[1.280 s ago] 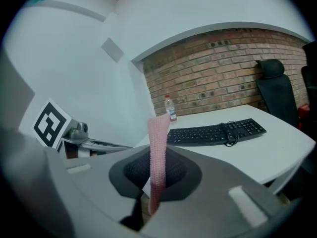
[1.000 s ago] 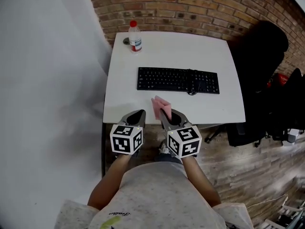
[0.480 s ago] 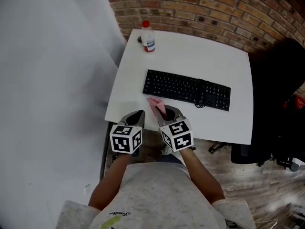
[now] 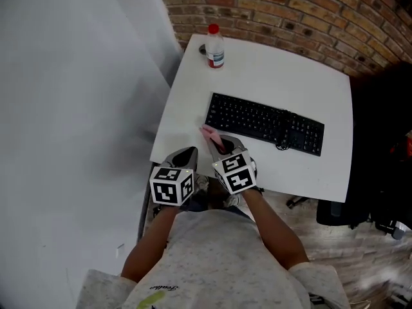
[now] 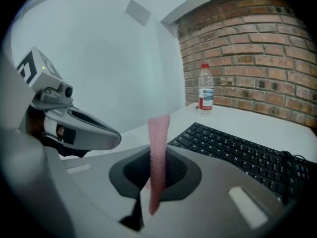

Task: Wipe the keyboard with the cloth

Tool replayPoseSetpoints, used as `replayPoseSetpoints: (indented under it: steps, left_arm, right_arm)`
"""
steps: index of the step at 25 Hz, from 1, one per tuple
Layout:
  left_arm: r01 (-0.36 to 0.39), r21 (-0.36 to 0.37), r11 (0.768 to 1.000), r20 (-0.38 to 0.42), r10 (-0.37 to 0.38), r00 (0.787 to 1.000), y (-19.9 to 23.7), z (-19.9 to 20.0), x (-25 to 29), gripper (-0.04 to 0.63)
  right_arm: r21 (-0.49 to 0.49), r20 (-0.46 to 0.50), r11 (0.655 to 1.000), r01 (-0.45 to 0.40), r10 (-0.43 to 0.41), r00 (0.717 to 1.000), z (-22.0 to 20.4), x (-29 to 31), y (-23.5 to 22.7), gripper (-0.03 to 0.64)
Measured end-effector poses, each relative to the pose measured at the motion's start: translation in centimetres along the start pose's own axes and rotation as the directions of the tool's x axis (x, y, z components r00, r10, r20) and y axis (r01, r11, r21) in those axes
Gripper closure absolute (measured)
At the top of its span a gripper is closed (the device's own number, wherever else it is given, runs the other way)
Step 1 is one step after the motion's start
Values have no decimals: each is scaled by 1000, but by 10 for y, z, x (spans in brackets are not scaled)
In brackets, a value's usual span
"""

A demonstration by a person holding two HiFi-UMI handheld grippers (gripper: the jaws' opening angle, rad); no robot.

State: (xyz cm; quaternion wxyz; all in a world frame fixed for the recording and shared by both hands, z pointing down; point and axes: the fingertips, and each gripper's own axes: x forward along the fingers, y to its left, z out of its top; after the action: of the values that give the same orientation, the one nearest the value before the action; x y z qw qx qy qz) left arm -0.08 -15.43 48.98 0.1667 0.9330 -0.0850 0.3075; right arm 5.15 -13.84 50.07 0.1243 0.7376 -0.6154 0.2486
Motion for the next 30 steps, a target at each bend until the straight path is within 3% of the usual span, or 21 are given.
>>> replayPoseSetpoints:
  steps: [6,16,30]
  left_arm:
    - [63,32,998,21,-64,998,17,32,21,600]
    - [175,70,982,-39,-173,984,39,43,48,600]
    - [373,119,920,-126,-359,925,24,46,77,600]
  right_arm:
    - [-25,-49,998,60,-61,997,-1,22,-11,594]
    - [30,-116,991,133,-129,985,-14,49,-12,594]
    - [136,-165,951,278,-255,953,-22,43,-24,594]
